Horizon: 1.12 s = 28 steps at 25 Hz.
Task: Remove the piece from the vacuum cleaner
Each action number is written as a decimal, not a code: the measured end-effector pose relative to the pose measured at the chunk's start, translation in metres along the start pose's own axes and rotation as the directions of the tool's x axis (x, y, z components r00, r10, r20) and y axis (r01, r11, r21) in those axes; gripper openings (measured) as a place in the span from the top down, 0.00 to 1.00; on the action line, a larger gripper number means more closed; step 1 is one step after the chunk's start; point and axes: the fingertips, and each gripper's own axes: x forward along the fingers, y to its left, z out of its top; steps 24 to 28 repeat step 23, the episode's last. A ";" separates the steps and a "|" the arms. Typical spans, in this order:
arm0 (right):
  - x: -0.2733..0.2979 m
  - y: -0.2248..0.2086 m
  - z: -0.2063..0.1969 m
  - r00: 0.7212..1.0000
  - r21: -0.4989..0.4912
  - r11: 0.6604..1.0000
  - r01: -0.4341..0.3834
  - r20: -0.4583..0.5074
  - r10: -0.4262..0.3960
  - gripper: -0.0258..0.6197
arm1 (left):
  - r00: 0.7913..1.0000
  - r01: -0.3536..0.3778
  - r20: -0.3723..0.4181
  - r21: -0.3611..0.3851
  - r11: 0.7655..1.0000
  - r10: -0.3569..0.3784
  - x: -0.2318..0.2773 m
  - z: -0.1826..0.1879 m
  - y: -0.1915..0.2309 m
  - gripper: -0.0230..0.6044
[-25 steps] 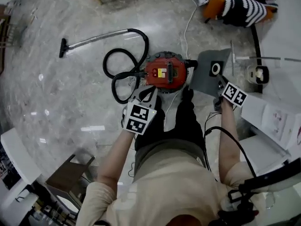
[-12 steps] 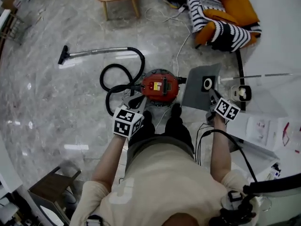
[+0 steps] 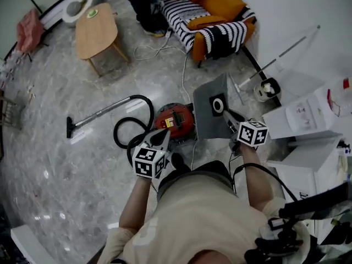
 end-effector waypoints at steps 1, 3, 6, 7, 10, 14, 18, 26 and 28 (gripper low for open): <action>-0.008 0.004 0.001 1.000 0.000 1.000 -0.010 0.016 0.010 0.91 | 1.000 0.010 -0.009 0.010 1.000 -0.010 0.001 0.000 -0.007 0.97; -0.026 0.007 0.003 0.999 0.001 1.000 -0.029 0.041 0.029 0.91 | 0.999 0.030 -0.030 0.023 0.999 -0.029 0.003 -0.002 -0.027 0.97; -0.064 -0.008 0.016 0.997 0.008 0.998 -0.058 0.056 0.057 0.91 | 0.997 0.064 -0.056 0.050 0.997 -0.062 0.023 0.010 -0.076 0.97; -0.081 -0.019 0.026 0.996 0.022 0.997 -0.074 0.055 0.073 0.91 | 0.996 0.074 -0.059 0.057 0.996 -0.071 0.036 0.022 -0.100 0.97; -0.139 -0.053 0.052 0.992 0.047 0.992 -0.120 0.045 0.118 0.91 | 0.993 0.108 -0.061 0.070 0.992 -0.104 0.081 0.058 -0.178 0.97; -0.193 -0.079 0.033 0.986 0.091 0.982 -0.163 0.043 0.160 0.91 | 0.988 0.137 -0.087 0.099 0.986 -0.129 0.103 0.050 -0.250 0.97; -0.238 -0.103 0.005 0.981 0.170 0.966 -0.192 0.044 0.187 0.91 | 0.988 0.130 -0.091 0.098 0.987 -0.121 0.099 0.029 -0.304 0.97; -0.294 -0.139 -0.032 0.981 0.277 0.941 -0.194 0.038 0.191 0.91 | 0.988 0.116 -0.109 0.076 0.990 -0.107 0.093 -0.005 -0.361 0.97; -0.294 -0.139 -0.032 0.981 0.277 0.941 -0.194 0.038 0.191 0.91 | 0.988 0.116 -0.109 0.076 0.990 -0.107 0.093 -0.005 -0.361 0.97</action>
